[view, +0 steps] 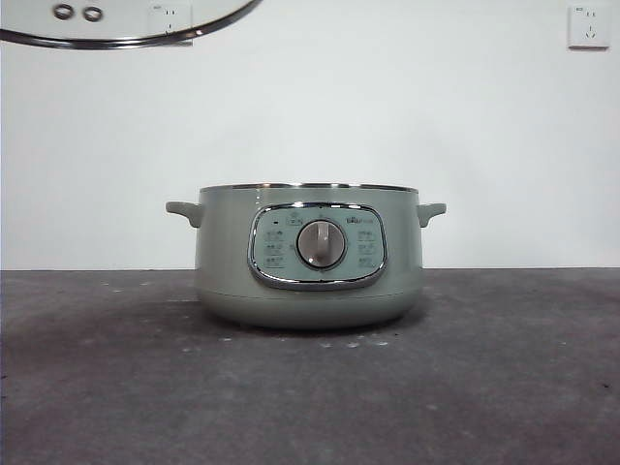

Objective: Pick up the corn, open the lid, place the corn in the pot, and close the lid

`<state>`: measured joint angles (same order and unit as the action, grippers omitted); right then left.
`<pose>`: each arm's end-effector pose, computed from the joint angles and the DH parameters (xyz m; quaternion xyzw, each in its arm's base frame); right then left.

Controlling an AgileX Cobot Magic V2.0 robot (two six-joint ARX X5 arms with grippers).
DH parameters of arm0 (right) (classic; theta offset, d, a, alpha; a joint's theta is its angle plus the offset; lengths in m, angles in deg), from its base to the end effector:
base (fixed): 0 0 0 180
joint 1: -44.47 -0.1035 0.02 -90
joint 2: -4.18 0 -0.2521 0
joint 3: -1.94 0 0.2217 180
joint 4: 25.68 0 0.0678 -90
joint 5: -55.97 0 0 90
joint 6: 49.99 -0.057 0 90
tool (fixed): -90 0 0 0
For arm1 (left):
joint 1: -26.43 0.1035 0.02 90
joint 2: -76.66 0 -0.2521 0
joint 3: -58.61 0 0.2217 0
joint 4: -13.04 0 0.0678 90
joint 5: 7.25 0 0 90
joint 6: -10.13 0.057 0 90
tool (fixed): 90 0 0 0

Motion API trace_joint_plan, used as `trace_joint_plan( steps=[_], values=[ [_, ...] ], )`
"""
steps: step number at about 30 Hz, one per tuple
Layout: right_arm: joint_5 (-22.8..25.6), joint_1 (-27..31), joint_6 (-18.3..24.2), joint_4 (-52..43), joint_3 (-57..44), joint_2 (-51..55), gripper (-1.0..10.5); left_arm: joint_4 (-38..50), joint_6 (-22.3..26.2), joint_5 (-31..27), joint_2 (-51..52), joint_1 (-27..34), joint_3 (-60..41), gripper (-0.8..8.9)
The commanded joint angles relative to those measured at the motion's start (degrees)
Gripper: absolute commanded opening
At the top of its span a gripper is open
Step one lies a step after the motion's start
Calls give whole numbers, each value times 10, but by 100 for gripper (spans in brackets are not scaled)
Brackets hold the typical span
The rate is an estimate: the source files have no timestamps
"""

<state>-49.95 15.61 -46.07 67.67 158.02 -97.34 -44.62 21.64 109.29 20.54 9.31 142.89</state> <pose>0.2504 0.1558 0.4543 -0.0672 0.3175 0.3704 0.8704 0.1629 -0.0768 0.3589 0.0692 0.2164 -0.3832 0.8953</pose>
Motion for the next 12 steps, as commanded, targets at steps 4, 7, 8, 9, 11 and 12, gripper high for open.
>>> trace_joint_plan(
  steps=[4,7,8,9,11,12],
  values=[
    [-2,-1,24,15,-252,221,533,108,-8,9,-64,-23,12,-8],
    [-1,-1,24,15,-358,309,533,124,-8,7,-106,-40,32,-8],
    [-1,-1,23,15,-393,337,533,126,-7,2,-124,-46,44,-8],
    [-2,-1,23,15,-422,362,533,130,-8,-1,-140,-52,56,-8],
    [-2,-1,19,15,-502,428,533,134,-5,-19,-190,-65,96,-8],
    [-2,-1,11,15,-538,457,533,133,-5,-26,-216,-69,118,-8]
  ],
)
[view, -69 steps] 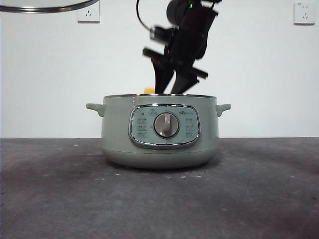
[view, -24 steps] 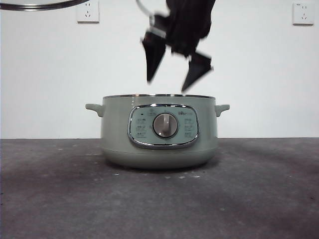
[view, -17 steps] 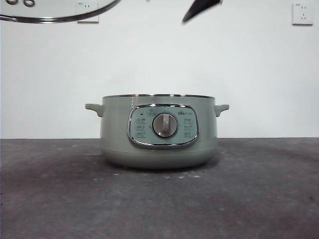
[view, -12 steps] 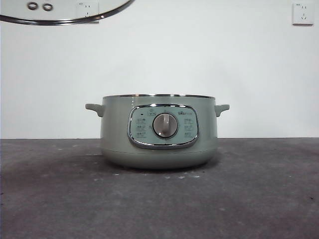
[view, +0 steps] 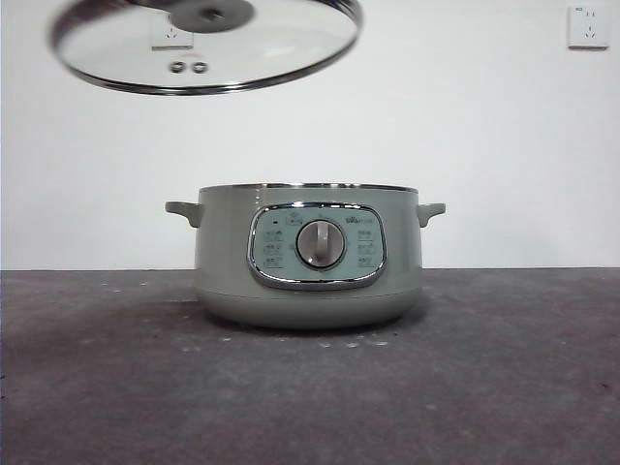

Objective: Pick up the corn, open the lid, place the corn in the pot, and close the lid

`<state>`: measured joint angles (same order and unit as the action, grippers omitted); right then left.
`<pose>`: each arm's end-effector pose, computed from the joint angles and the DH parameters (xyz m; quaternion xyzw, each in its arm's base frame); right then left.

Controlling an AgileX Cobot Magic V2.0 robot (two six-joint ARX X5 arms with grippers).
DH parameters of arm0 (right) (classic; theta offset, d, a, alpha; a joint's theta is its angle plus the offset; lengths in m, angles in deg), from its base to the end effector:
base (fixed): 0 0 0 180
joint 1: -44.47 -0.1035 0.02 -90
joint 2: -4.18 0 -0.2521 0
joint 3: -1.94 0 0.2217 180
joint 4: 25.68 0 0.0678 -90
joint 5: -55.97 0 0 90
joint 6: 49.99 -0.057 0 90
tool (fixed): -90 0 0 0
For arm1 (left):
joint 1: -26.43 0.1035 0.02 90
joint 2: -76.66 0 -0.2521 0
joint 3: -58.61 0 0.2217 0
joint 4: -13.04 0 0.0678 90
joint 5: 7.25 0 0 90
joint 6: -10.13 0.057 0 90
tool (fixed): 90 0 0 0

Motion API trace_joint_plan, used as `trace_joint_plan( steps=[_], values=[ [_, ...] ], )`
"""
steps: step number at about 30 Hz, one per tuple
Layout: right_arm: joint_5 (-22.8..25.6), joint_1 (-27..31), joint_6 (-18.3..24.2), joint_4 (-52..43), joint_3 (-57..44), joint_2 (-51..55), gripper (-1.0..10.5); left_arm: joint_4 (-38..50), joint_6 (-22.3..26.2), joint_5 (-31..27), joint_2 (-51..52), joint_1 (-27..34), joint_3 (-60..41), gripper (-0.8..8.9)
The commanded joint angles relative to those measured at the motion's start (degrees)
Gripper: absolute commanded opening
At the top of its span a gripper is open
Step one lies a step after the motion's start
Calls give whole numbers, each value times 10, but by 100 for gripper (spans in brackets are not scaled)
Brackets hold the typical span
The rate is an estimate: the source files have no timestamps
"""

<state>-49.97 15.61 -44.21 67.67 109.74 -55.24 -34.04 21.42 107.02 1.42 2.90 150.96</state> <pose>0.1026 0.0744 0.3996 -0.0860 0.3618 0.3708 0.8510 0.2395 -0.1298 0.3527 0.0852 0.2188 -0.4149 0.8790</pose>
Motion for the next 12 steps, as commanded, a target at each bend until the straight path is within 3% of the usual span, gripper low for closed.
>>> trace_joint_plan(
  steps=[1,5,12],
  values=[
    [-2,-1,-19,15,-95,67,533,28,-3,-3,-56,-8,64,-8],
    [-1,0,-49,15,-195,153,533,29,8,-7,-148,-17,135,-8],
    [-1,0,-83,14,-253,230,533,75,8,-25,-225,-21,165,-8]
  ],
)
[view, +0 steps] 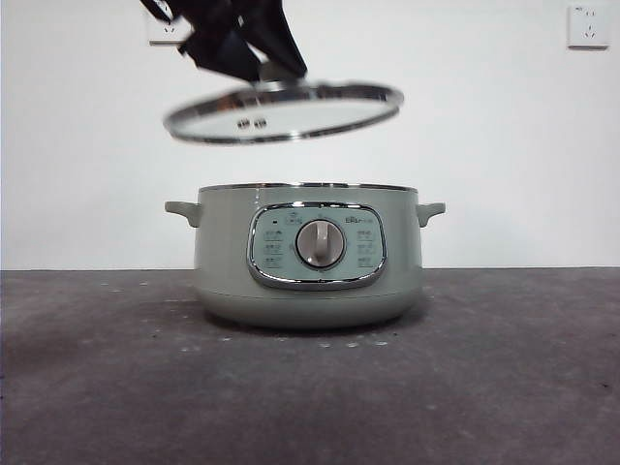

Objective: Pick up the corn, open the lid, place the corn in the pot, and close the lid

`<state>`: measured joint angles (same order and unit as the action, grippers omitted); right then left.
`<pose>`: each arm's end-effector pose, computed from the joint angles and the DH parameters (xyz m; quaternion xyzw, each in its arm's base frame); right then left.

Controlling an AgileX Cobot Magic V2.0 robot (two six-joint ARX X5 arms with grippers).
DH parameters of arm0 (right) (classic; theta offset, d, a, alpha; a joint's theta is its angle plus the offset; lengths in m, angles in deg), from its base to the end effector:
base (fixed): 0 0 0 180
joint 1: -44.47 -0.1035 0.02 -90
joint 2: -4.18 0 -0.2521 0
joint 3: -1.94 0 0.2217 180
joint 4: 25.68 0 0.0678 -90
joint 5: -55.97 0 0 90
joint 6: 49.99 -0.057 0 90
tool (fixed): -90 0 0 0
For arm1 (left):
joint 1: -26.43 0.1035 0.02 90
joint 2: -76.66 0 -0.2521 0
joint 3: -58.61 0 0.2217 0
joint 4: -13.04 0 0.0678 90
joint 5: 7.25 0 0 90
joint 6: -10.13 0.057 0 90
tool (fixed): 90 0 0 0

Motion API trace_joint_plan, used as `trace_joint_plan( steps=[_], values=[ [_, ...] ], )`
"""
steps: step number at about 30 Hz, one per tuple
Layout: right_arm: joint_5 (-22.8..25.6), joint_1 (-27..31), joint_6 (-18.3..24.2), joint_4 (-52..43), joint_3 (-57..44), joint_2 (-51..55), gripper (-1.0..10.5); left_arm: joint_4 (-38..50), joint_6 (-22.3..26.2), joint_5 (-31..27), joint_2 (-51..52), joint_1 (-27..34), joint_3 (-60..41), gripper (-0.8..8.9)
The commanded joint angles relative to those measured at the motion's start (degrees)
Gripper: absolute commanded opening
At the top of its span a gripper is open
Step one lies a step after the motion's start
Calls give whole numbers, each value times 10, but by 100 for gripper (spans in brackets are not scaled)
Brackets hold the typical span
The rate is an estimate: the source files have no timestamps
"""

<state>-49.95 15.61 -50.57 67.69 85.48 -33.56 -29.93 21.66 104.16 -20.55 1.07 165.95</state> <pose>0.0432 0.0417 0.3262 -0.0412 0.4025 0.3465 0.8463 0.3267 -0.1779 0.3271 0.0981 0.2428 -0.4072 0.8750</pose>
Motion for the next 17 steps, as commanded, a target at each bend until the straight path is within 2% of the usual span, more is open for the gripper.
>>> trace_joint_plan(
  steps=[1,17],
  values=[
    [-1,0,-23,14,-14,19,533,40,5,-1,-12,-3,16,-8],
    [10,0,-33,14,-21,39,533,103,5,-20,-76,-12,16,-8]
  ],
)
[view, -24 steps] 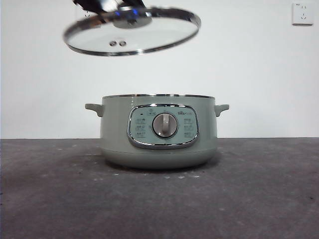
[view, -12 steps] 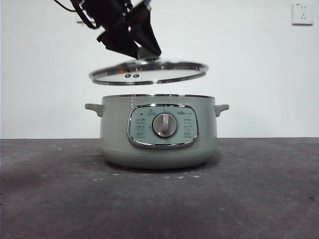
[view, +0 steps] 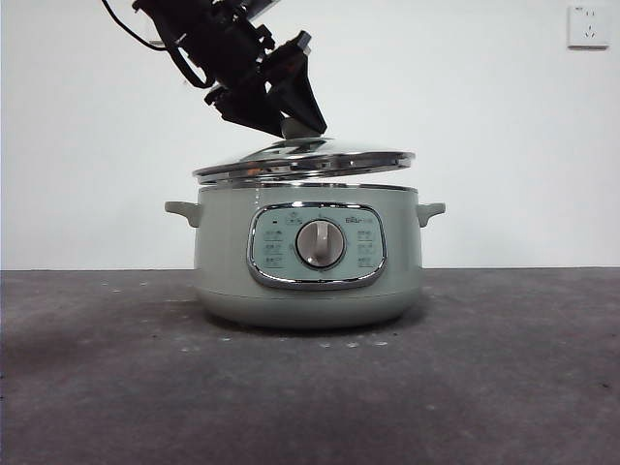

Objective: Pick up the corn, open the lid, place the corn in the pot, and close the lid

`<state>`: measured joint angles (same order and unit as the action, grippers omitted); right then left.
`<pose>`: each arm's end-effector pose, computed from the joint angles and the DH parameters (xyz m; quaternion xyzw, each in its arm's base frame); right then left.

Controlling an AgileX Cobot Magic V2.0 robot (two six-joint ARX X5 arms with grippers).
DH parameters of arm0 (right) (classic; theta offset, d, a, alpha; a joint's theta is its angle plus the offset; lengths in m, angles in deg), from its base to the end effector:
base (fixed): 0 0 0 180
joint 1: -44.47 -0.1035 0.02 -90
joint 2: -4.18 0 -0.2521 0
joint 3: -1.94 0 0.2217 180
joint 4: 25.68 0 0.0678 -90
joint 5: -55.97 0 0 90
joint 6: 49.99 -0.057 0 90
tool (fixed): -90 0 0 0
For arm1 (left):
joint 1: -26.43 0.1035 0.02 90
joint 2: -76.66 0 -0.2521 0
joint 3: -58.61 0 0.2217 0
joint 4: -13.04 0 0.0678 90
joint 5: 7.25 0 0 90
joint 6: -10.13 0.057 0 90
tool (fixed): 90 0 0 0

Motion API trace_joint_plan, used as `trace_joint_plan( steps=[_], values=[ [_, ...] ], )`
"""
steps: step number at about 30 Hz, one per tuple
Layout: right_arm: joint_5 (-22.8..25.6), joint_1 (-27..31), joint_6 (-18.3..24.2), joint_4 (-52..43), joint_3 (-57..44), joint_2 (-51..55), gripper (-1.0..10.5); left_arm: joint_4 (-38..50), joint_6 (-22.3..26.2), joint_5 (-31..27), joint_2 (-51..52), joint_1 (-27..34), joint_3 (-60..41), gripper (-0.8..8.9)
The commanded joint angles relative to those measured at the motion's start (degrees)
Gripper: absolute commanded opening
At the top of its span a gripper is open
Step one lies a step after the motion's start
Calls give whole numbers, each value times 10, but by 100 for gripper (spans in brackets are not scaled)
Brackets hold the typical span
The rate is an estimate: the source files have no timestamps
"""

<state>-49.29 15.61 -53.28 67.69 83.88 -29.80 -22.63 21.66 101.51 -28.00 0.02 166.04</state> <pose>0.0327 0.0352 0.3216 -0.0211 0.3931 0.3353 0.8559 0.3568 -0.1977 0.2920 0.1077 0.2441 -0.3949 0.8791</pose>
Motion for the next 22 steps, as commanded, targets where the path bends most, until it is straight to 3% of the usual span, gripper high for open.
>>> trace_joint_plan(
  steps=[1,22],
  values=[
    [5,0,-6,14,-5,1,533,31,5,6,-3,-2,15,-8],
    [5,0,-6,14,-5,1,533,38,5,2,-31,-5,15,-8]
  ],
)
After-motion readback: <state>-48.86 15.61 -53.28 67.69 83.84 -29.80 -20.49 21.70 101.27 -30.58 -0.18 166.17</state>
